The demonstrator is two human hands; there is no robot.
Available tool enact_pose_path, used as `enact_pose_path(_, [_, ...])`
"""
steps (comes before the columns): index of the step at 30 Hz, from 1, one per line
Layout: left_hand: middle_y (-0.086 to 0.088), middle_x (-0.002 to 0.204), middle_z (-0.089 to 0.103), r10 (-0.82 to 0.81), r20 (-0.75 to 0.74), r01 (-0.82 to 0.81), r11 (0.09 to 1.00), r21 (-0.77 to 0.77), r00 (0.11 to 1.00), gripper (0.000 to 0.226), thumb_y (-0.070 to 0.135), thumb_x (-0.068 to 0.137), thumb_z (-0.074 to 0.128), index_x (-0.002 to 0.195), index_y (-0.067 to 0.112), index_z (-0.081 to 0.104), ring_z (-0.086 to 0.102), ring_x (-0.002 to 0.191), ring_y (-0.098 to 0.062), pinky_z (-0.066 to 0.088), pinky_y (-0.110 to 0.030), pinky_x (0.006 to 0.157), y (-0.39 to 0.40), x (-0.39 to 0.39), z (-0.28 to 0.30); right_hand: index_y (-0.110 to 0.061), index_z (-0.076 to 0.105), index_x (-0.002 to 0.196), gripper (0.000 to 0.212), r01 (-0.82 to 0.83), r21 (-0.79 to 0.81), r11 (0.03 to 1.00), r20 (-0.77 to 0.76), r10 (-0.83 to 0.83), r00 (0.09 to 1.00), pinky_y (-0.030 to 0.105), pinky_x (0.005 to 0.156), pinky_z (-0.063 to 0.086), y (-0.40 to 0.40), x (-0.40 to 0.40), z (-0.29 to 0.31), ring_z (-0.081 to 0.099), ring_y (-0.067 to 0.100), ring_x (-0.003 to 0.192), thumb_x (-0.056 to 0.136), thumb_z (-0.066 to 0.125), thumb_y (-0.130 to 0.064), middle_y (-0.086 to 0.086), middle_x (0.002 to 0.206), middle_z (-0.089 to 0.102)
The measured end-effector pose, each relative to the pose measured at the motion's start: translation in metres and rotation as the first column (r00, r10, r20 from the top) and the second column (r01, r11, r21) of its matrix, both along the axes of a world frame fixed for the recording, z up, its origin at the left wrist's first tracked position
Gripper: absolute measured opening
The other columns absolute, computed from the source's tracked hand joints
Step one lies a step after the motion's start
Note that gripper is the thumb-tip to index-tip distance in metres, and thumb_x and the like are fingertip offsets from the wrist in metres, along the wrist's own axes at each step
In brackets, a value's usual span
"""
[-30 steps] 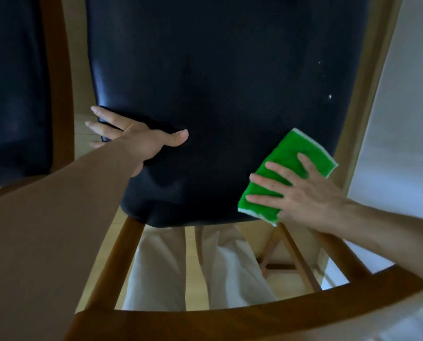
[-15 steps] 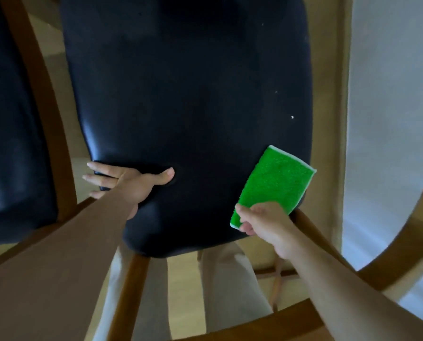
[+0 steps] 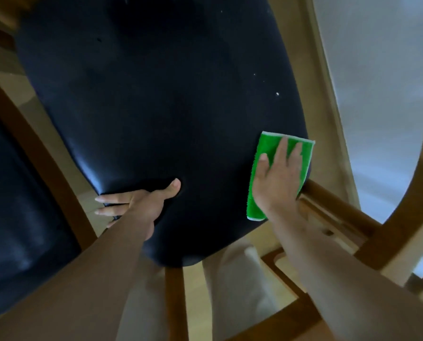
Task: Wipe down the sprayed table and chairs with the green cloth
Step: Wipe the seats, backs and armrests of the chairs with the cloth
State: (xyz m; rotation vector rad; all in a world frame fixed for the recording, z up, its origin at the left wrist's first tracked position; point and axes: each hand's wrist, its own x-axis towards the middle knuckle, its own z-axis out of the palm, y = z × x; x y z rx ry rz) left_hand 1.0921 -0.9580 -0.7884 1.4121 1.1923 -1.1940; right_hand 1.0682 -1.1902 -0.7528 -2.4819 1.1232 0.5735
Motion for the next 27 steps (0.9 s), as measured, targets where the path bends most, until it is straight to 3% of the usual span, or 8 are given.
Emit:
enact_pose_path(2, [-0.015,0.137,0.052,-0.001,0.016,0.001,1.0,-0.015,1.0,0.149,0.074,0.013,0.084,0.139,0.006,0.043,0.053,0.117,-0.036,0.04,-0.051,0.103,0.003,-0.003,-0.006,-0.034,-0.012,0.152,0.059,0.075,-0.007,0.997,-0.101,-0.075,0.992,0.058,0.116,0.005,0.021,-0.016,-0.012,-0.013,0.022,0.148,0.101,0.014,-0.047,-0.002,0.161,-0.019])
enact_pose_path(6, [-0.01,0.128,0.06,0.027,0.045,-0.026,0.999,-0.028,0.999,0.135,0.069,0.016,0.087,0.134,0.014,0.052,0.058,0.112,-0.034,0.044,-0.053,0.099,0.006,-0.006,-0.014,-0.041,-0.019,0.148,0.058,0.187,-0.05,0.981,-0.025,-0.189,0.982,0.061,0.115,0.002,0.037,-0.028,-0.03,-0.017,0.02,0.147,0.095,0.002,-0.054,-0.009,0.159,-0.023])
enact_pose_path(9, [-0.007,0.111,0.069,0.033,0.006,-0.032,0.995,-0.093,0.999,0.115,0.063,0.024,0.089,0.125,0.017,0.059,0.064,0.097,-0.03,0.052,-0.044,0.08,0.006,-0.008,-0.017,-0.044,-0.021,0.146,0.059,0.215,-0.069,0.974,-0.007,-0.216,0.976,0.062,0.114,-0.003,0.032,-0.021,-0.035,-0.019,0.021,0.147,0.092,-0.002,-0.056,-0.01,0.158,-0.024])
enact_pose_path(13, [-0.005,0.103,0.073,0.042,-0.01,-0.042,0.994,-0.101,0.999,0.101,0.059,0.031,0.087,0.119,0.016,0.063,0.066,0.097,-0.031,0.05,-0.045,0.083,0.01,-0.01,-0.023,-0.038,-0.006,0.152,0.056,0.162,-0.125,0.979,0.094,-0.151,0.984,0.061,0.115,0.005,-0.022,0.027,-0.04,-0.002,0.027,0.149,0.1,0.011,-0.047,-0.002,0.163,-0.006])
enact_pose_path(17, [-0.003,0.095,0.075,0.053,-0.021,-0.056,0.989,-0.139,0.998,0.092,0.055,0.036,0.085,0.117,0.017,0.063,0.065,0.093,-0.027,0.049,-0.036,0.071,0.007,-0.008,-0.017,-0.03,0.023,0.152,0.052,0.092,-0.029,0.995,0.242,-0.082,0.967,0.049,0.111,0.031,-0.062,0.059,-0.034,0.037,0.023,0.137,0.101,0.02,-0.041,0.001,0.152,0.037])
enact_pose_path(21, [-0.011,0.117,0.065,0.038,-0.006,-0.039,0.994,-0.104,0.999,0.107,0.059,0.043,0.084,0.133,0.011,0.052,0.06,0.102,-0.033,0.045,-0.047,0.091,0.007,-0.007,-0.014,-0.022,0.048,0.136,0.043,0.377,-0.095,0.921,0.253,-0.344,0.904,0.043,0.102,0.039,-0.047,0.024,-0.025,0.052,0.024,0.118,0.103,0.023,-0.035,0.001,0.127,0.058])
enact_pose_path(24, [-0.017,0.137,0.051,-0.005,0.013,0.006,0.997,-0.071,1.0,0.144,0.075,0.02,0.084,0.141,0.009,0.043,0.051,0.119,-0.039,0.041,-0.054,0.101,0.008,-0.01,-0.015,-0.02,0.049,0.133,0.047,0.564,-0.102,0.819,0.183,-0.542,0.82,0.051,0.104,0.035,-0.045,0.032,-0.027,0.049,0.027,0.122,0.103,0.018,-0.039,0.003,0.131,0.055])
enact_pose_path(27, [-0.021,0.137,0.048,-0.024,0.034,0.026,0.998,-0.049,0.999,0.161,0.079,0.005,0.078,0.141,0.002,0.04,0.049,0.116,-0.042,0.039,-0.054,0.103,0.005,-0.01,-0.011,-0.028,0.043,0.14,0.049,0.608,-0.157,0.778,0.133,-0.594,0.794,0.058,0.11,0.022,-0.039,0.057,-0.03,0.037,0.027,0.134,0.102,0.015,-0.042,0.0,0.145,0.044])
